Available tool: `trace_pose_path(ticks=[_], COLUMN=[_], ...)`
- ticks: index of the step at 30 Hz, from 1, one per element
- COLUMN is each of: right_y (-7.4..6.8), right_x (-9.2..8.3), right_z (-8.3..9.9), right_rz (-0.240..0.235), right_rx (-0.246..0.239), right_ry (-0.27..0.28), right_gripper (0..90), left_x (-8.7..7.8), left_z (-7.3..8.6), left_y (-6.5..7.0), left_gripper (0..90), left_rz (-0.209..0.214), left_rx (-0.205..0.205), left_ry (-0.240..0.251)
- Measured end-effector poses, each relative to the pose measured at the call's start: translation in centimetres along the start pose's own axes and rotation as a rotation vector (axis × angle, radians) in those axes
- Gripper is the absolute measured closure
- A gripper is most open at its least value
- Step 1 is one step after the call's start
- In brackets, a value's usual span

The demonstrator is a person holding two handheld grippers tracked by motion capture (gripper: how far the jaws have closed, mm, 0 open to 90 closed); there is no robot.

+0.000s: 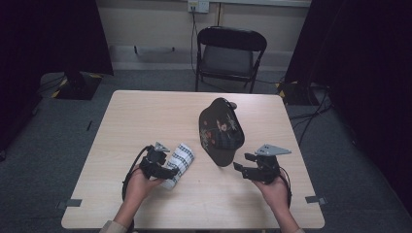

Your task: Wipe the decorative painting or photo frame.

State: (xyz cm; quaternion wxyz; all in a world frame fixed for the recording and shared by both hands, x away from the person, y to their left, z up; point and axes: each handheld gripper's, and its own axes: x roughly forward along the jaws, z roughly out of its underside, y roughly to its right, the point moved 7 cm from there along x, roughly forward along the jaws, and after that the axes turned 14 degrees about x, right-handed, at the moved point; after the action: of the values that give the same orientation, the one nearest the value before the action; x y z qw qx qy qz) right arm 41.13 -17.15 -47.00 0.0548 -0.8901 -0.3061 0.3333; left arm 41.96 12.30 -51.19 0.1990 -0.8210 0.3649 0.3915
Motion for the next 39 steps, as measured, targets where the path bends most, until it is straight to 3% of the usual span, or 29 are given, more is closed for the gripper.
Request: trace_pose_path(ticks=[10, 20, 27, 32, 39], right_y=[0.4, 1.0, 1.6, 2.2, 3.0], right_x=[0.0, 0.1, -0.2, -0.6, -1.0], right_z=[0.5, 1.1, 1.4, 1.4, 1.6], right_rz=[0.006, 0.012, 0.031, 0.039, 0.058], right_rx=[-0.012, -0.016, -0.022, -0.018, -0.016], right_ry=[-0.015, -0.036, -0.033, -0.023, -0.017], right_gripper=[30.1, 24.2, 20.8, 19.3, 18.5], left_x=[-1.1, -2.1, -2.3, -2.7, -3.7], left_z=[0.7, 1.6, 2.5, 2.9, 3.5], left_y=[-0.7, -1.3, -1.6, -1.9, -2.6], left_gripper=[22.3, 19.2, 18.3, 16.4, 15.8], left_rz=[0.003, 0.006, 0.003, 0.013, -0.01], left_rx=[-0.024, -0.038, -0.021, -0.012, -0.002], left_ry=[0.019, 0.043, 0.027, 0.047, 0.051])
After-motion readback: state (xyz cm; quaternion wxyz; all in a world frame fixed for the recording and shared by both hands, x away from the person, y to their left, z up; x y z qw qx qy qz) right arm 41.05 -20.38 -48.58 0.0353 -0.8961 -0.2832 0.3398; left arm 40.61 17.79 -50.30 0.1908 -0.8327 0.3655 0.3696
